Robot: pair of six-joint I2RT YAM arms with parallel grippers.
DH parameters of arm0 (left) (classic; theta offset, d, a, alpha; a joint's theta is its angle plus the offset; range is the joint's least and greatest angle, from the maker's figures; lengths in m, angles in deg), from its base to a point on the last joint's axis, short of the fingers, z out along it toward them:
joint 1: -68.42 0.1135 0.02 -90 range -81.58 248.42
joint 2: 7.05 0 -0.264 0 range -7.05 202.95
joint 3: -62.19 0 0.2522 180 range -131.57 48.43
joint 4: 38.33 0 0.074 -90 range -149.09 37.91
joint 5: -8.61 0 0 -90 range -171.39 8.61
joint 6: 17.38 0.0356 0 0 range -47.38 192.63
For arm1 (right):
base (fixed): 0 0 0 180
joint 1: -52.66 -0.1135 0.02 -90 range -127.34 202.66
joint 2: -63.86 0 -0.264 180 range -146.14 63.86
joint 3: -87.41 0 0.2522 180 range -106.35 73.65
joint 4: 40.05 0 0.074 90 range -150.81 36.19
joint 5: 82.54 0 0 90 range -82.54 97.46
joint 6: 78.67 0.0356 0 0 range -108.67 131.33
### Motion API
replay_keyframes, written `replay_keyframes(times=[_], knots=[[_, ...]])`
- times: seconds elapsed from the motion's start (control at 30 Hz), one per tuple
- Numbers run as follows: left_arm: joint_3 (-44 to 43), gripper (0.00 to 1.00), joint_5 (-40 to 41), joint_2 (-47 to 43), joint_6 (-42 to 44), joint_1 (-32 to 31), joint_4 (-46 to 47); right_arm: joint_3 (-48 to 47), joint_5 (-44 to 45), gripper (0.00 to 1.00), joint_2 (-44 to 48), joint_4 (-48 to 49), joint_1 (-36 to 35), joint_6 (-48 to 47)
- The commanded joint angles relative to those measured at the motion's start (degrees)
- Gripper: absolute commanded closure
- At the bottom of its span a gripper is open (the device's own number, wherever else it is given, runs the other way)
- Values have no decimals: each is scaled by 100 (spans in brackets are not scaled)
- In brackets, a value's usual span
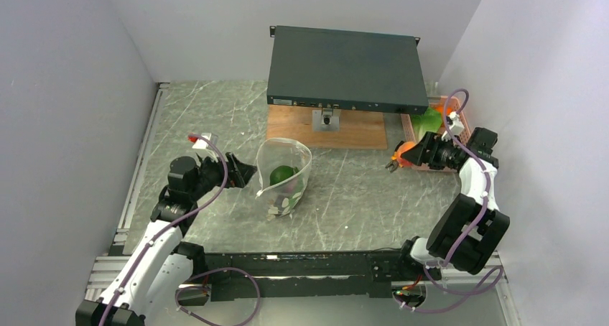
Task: Open the zip-top bag and remove the fake food
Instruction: Place the fake fruit in the bin.
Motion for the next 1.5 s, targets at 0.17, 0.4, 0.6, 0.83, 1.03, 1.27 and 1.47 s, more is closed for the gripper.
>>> replay_keyframes(times=[0.17, 0.4, 0.6, 0.83, 1.03, 1.27, 1.47], knots=[[-326, 0, -79, 42, -62, 123, 191, -630, 637, 80, -83, 333, 44, 345], [-679, 0, 195, -68, -258, 305, -320, -904, 983, 80, -40, 306, 60, 37], [-1336, 0, 276, 170, -140, 418, -939, -1116, 1301, 80, 67, 173, 65, -502], [-1656, 0, 277, 406, -411, 419, -1039, -1163, 1808, 80, 283, 364, 105, -732], [-1826, 0, 356, 436, -515, 419, -1086, -1122, 2291, 80, 260, 611, 144, -882], [-2236, 0, 252, 656, -355, 423, -1476, -1179, 3309, 79, 42, 868, 162, -1337], [-2403, 0, 12, 971, -490, 419, -1384, -1132, 3807, 79, -57, 1011, 168, -1816]])
